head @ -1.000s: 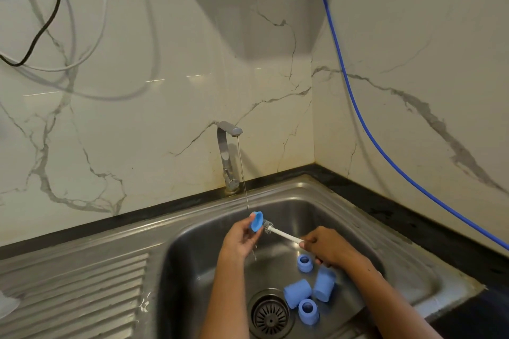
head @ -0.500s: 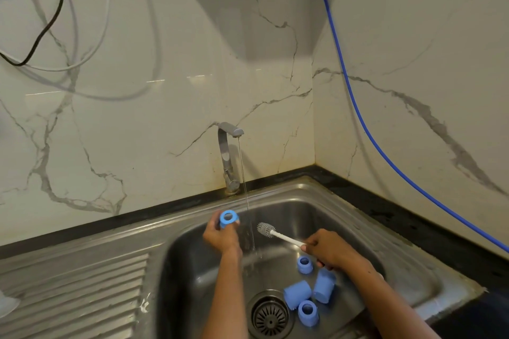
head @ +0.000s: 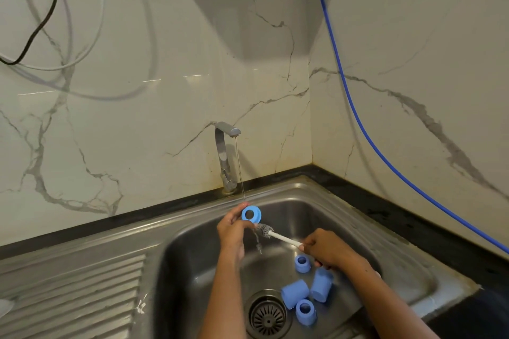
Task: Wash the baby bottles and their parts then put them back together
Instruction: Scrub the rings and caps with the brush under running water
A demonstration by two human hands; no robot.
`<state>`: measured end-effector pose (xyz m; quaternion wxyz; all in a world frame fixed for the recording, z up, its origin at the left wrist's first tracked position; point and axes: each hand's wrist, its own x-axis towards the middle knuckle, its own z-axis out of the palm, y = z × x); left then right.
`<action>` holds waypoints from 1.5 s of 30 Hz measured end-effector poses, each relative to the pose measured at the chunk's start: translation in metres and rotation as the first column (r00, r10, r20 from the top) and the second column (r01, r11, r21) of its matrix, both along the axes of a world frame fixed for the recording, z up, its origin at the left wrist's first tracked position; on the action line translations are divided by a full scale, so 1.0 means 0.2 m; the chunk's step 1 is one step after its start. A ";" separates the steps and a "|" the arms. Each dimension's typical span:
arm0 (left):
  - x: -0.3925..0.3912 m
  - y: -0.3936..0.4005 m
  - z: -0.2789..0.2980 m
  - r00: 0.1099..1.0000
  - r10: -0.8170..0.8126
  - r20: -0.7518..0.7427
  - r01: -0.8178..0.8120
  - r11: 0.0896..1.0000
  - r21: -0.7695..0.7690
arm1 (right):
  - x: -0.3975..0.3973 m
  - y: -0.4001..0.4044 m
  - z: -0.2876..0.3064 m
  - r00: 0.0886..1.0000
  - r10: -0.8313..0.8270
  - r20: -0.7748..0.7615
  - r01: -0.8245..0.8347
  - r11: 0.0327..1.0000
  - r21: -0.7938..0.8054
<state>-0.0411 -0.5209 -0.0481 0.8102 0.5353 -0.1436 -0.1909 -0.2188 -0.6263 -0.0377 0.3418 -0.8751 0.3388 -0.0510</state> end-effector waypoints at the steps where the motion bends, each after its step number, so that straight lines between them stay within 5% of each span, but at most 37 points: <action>1: 0.00 0.01 0.00 0.999 -0.008 -0.033 0.007 1.000 -0.031 | 0.00 0.00 0.00 1.000 -0.004 0.000 0.004 1.000 -0.001; 7: 0.01 0.04 0.01 0.945 -0.075 -0.317 -0.009 0.966 -0.257 | 0.01 0.01 0.00 1.000 0.007 -0.008 -0.007 1.000 -0.020; 18: -0.02 -0.02 0.02 0.888 -0.202 -0.413 0.060 0.942 -0.331 | 0.01 0.00 -0.02 0.999 0.038 -0.007 -0.038 0.999 -0.034; 28: -0.11 0.02 0.04 0.987 0.010 -0.159 0.012 0.991 0.137 | 0.01 0.02 0.01 0.993 0.107 -0.055 -0.110 0.992 -0.063; 36: -0.16 0.41 0.20 0.968 0.001 0.252 -0.150 0.805 0.574 | -0.02 0.01 0.00 0.978 0.198 -0.059 -0.200 0.980 -0.020; 41: -0.13 0.70 0.29 0.992 -0.014 0.125 -0.050 0.871 0.489 | 0.02 0.01 -0.03 0.970 0.240 -0.031 -0.241 0.970 -0.025; 45: -0.09 0.78 0.27 0.975 -0.172 -0.142 0.197 0.964 0.181 | 0.04 0.01 -0.04 0.963 0.268 -0.028 -0.269 0.962 -0.049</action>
